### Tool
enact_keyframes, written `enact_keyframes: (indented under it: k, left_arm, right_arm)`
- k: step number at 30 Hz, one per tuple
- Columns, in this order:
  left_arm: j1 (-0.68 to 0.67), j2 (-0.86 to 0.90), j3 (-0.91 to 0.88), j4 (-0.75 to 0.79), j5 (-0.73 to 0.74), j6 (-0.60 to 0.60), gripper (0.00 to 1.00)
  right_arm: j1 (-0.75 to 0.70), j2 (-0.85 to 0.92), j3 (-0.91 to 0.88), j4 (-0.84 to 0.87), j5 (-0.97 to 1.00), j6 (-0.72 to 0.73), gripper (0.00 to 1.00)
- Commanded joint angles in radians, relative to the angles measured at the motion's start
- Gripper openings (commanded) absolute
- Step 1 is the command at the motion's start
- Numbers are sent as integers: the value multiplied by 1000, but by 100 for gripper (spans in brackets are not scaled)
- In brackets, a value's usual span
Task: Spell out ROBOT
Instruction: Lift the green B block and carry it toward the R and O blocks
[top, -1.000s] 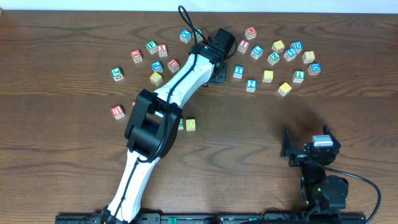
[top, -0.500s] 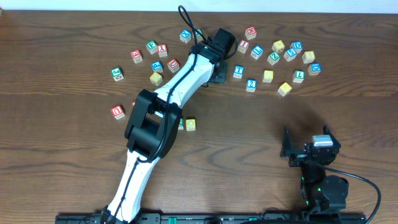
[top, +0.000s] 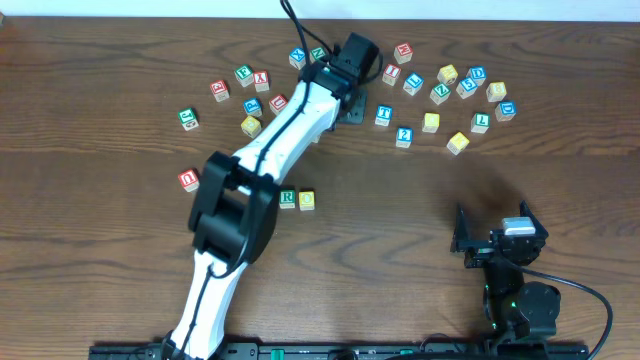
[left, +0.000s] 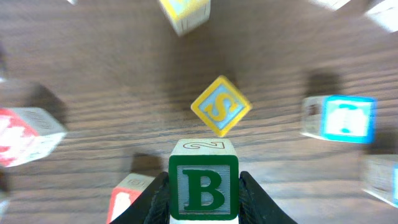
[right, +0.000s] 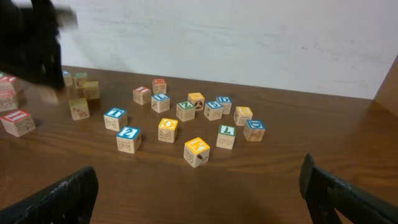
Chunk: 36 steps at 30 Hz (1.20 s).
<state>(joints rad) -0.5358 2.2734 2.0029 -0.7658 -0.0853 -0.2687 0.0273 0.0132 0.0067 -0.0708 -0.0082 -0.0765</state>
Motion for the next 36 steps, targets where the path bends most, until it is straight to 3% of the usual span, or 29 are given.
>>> enact_keyframes:
  k: [1,7,14,21,36]
  left_arm:
    - [3,-96,-7,-15,-14,13,28]
    - [2,-214,-7,-84,-40,12,26]
    - [0,-352,-8,-246,-72,-89,13]
    - [-53,-393,-8,-383,-136,-138,9]
    - [-222,-394,-222,-275,-193,-232,8]
  right_arm:
    - [-7,0,-1,-5,-5,12,99]
    - [-7,0,-1,-5,-5,12,99]
    - [-7,0,-1,-4,-5,12,99]
    - [-7,0,-1,-5,-5,12,99]
    - [-7,0,-1,-4,-5,12,99]
